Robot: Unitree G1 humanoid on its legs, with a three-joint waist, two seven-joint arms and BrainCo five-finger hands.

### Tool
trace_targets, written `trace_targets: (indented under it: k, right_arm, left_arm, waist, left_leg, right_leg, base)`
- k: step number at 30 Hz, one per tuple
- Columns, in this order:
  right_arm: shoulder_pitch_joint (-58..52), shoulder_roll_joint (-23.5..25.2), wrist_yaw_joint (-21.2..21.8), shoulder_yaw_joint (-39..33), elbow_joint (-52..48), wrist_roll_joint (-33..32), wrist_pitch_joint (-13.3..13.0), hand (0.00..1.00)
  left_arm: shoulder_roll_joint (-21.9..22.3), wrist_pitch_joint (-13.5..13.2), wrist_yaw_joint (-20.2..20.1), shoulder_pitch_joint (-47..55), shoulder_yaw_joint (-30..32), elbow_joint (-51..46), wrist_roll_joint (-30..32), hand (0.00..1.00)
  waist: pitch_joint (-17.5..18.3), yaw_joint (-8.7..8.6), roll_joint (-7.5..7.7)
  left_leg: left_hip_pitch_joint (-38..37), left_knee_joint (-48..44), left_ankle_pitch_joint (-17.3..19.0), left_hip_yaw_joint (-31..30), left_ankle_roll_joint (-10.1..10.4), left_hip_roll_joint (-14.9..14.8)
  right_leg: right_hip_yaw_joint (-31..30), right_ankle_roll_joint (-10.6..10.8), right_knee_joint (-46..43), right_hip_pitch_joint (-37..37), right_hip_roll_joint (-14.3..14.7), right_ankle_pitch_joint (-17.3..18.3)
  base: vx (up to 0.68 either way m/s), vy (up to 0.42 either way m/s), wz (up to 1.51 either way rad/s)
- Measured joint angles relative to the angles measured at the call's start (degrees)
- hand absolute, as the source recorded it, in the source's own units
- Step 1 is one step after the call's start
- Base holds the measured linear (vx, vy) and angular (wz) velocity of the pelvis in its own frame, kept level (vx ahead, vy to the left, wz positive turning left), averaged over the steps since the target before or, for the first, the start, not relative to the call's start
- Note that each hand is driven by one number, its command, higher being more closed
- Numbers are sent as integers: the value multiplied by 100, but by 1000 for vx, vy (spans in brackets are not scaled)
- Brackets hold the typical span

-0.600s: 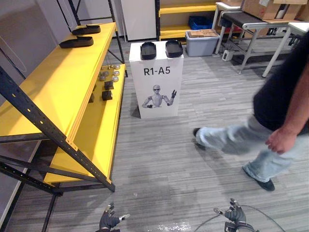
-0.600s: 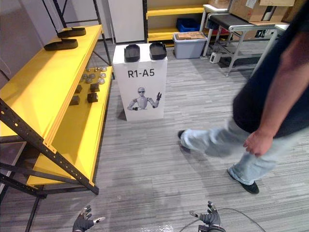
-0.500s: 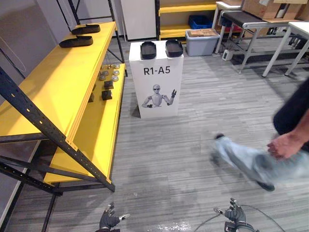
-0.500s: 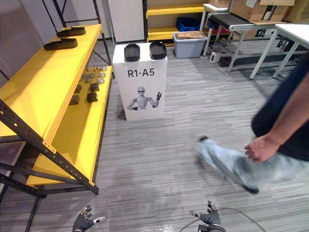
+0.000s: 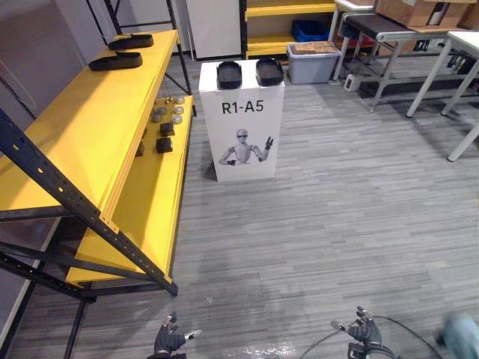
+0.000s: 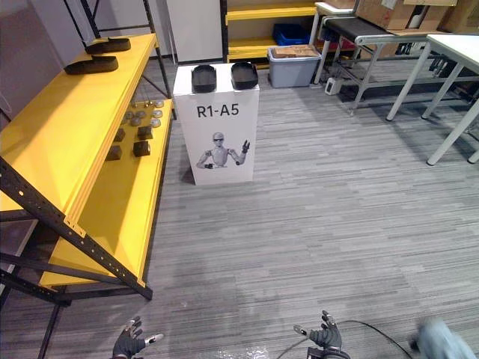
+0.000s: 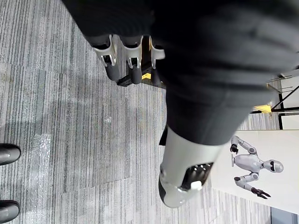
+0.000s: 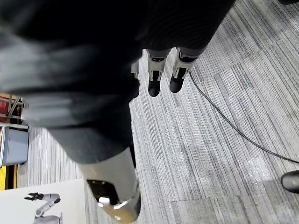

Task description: Walk over and take plastic housings, then place them on the shelf

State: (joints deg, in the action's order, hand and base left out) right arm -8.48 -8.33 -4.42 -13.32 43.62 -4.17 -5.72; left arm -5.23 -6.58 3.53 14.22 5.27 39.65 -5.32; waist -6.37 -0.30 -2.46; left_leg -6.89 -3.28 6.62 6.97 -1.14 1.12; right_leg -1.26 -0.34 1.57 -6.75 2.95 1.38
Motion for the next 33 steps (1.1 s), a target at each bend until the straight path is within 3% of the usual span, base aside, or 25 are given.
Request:
trace_targets:
  k: [5,8,11,12,13,15,17,20,22,23,24,26,27,28,29,30,31,33]
  right_arm:
    - [159,-1,-25,-2,-2,-8,4,0]
    - [318,-6,-54,-1,0,-7,5,0]
    - [530,-5,-78,0,-8,-5,9,0]
    - [508,15,-98,5,-22,-9,17,0]
    - [443,50,-116,22,-76,-9,27,0]
    - [394,71,-123,107,-115,-9,60,0]
    - [452,136,-135,202,-154,-10,68,0]
    - [476,131,-150,227,-145,-12,69,0]
    - [491,109,-165,218,-146,-12,76,0]
    - [499,94,-174,219,-146,-12,76,0]
    - [649,27,-182,215,-125,-11,103,0]
    - [822,-25,-191,209,-140,-5,103,0]
    - [838,-28,-190,222,-142,-4,100,0]
    - [819,-19,-190,260,-126,-6,100,0]
    - [805,-11,-195,329,-129,-6,100,0]
    - [790,14,-197,444,-135,-13,96,0]
    - [787,51,-206,455,-133,-50,95,0]
    - [818,46,-250,446,-129,-171,90,0]
  left_arm:
    - [0,1,83,-9,6,-128,-24,0]
    - [5,-1,104,-6,7,-303,-26,0]
    - [22,2,112,-16,-2,-474,-30,0]
    - [18,4,120,-74,-6,-486,-31,0]
    - [19,11,123,-97,-14,-479,-30,0]
    - [20,27,134,-65,-15,-478,-30,0]
    - [-24,52,219,-88,-60,-480,-48,0]
    - [-48,49,269,-296,-67,-481,-229,0]
    - [-63,42,304,-482,-77,-480,-248,0]
    - [-91,34,321,-524,-115,-478,-248,0]
    - [-56,33,322,-642,-127,-461,-242,0]
    - [-15,25,326,-718,-129,-451,-238,0]
    - [10,0,332,-718,-120,-409,-239,0]
    - [46,-2,332,-701,-105,-297,-239,0]
    - [54,-1,331,-659,-98,-257,-240,0]
    - [53,7,312,-561,-92,-243,-242,0]
    - [69,27,288,-497,-90,-243,-245,0]
    - [133,36,284,-439,-92,-250,-246,0]
  waist:
    - [-17,88,23]
    - [-54,136,6]
    - [-210,188,-37]
    - [-302,191,2]
    - [-362,174,31]
    - [-412,145,43]
    - [-476,123,60]
    - [-662,86,40]
    - [-699,-94,50]
    - [-689,-133,71]
    - [-719,-135,-21]
    - [-710,-193,-33]
    - [-712,-223,-51]
    - [-711,-212,-101]
    - [-714,-194,-115]
    - [-725,-143,-126]
    - [-738,-17,-105]
    - [-779,149,-47]
  left_leg:
    - [211,-94,25,113,-30,0]
    - [451,-489,246,124,-101,-28]
    - [735,-1130,673,182,-193,-56]
    - [719,-1299,858,120,-268,8]
    - [669,-1418,966,48,-320,68]
    - [559,-1481,1084,10,-343,88]
    - [338,-1387,1235,-42,-343,65]
    - [-49,-1215,1313,-132,-204,-129]
    - [-368,-895,1370,-427,19,-312]
    - [-472,-817,1409,-524,117,-385]
    - [-503,-829,1376,-590,275,-555]
    - [-512,-1164,1132,-636,583,-663]
    - [-315,-1916,1021,-657,603,-741]
    - [154,-3292,539,-593,435,-925]
    - [446,-4023,129,-552,374,-1060]
    - [1016,-5426,-40,-500,358,-1322]
    - [1486,-6293,206,-391,299,-1406]
    - [2060,-6418,507,-207,310,-1239]
  right_leg:
    - [-140,-18,-20,191,1,-49]
    - [-193,11,-145,339,10,-21]
    - [-175,265,-1560,949,-19,739]
    - [38,342,-2577,1354,-122,1040]
    - [325,311,-3692,1837,-274,1147]
    - [636,335,-4464,2265,-479,1168]
    - [1036,332,-4099,2720,-695,1169]
    - [1219,277,-2587,2889,-604,926]
    - [1272,254,-1804,2907,-543,-61]
    - [1307,-37,-1861,2879,-510,-578]
    - [1432,-334,-2378,3026,-451,-305]
    - [1517,-438,-2895,3030,-421,262]
    - [1593,-477,-2837,2771,-358,475]
    - [1630,-536,-2497,2275,-158,587]
    - [1606,-554,-2219,1959,-34,593]
    - [1536,-610,-1698,1376,207,566]
    - [1379,-636,-1331,861,345,553]
    - [1111,-642,-859,208,345,558]
  base:
    - [-7,19,-13]
    - [-51,49,-7]
    - [-39,51,-5]
    - [-30,64,27]
    - [5,75,31]
    - [138,65,21]
    - [268,8,2]
    - [424,-82,23]
    - [607,-198,65]
    - [647,-268,45]
    - [527,-229,22]
    - [624,-292,12]
    - [726,-334,16]
    - [591,-263,11]
    - [576,-252,-7]
    - [561,-223,-33]
    - [555,-194,-44]
    - [567,-93,-57]
